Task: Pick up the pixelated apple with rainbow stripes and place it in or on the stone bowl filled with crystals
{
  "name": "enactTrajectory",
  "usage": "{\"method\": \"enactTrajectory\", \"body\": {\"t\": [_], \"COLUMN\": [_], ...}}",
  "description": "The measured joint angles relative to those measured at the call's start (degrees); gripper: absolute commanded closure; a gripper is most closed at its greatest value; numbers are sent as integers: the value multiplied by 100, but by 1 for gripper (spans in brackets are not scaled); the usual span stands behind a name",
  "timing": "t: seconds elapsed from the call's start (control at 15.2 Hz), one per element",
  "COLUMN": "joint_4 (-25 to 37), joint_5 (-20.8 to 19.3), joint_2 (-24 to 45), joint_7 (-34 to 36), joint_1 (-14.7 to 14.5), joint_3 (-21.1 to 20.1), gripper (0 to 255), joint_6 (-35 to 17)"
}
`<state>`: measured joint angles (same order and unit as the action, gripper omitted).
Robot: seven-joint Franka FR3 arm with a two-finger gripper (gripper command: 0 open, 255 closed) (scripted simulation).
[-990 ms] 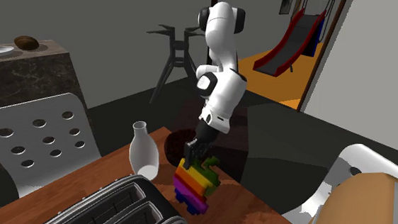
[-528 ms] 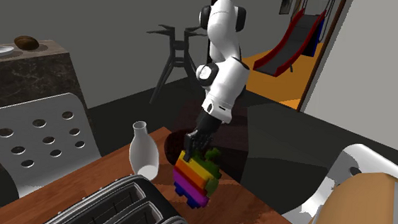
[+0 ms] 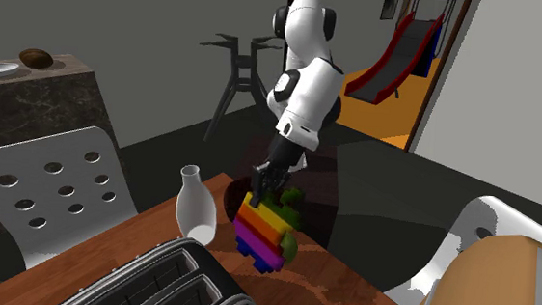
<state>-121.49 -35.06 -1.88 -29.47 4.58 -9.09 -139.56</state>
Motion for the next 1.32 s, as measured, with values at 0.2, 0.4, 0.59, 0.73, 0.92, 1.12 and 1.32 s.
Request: {"method": "enactTrajectory", "body": {"t": [0.2,0.4,0.59,0.73,0.92,1.12,1.32], "joint_4": [107,242,405,315,-287,-916,-1422], "joint_5": [145,266,390,437,585,736,863], "joint_2": [-98,-165,-225,-347,-938,-1621,-2279], "joint_7": [-160,-292,-445,-502,-718,-966,-1220], "joint_1": [-16,-38,-52,-46,-6,-8,-40], "joint_3": [-6,-19,-21,-4,118,272,431], "gripper": [255,255,255,255,255,255,255], "joint_6": [174,358,552,564,462,420,494]}}
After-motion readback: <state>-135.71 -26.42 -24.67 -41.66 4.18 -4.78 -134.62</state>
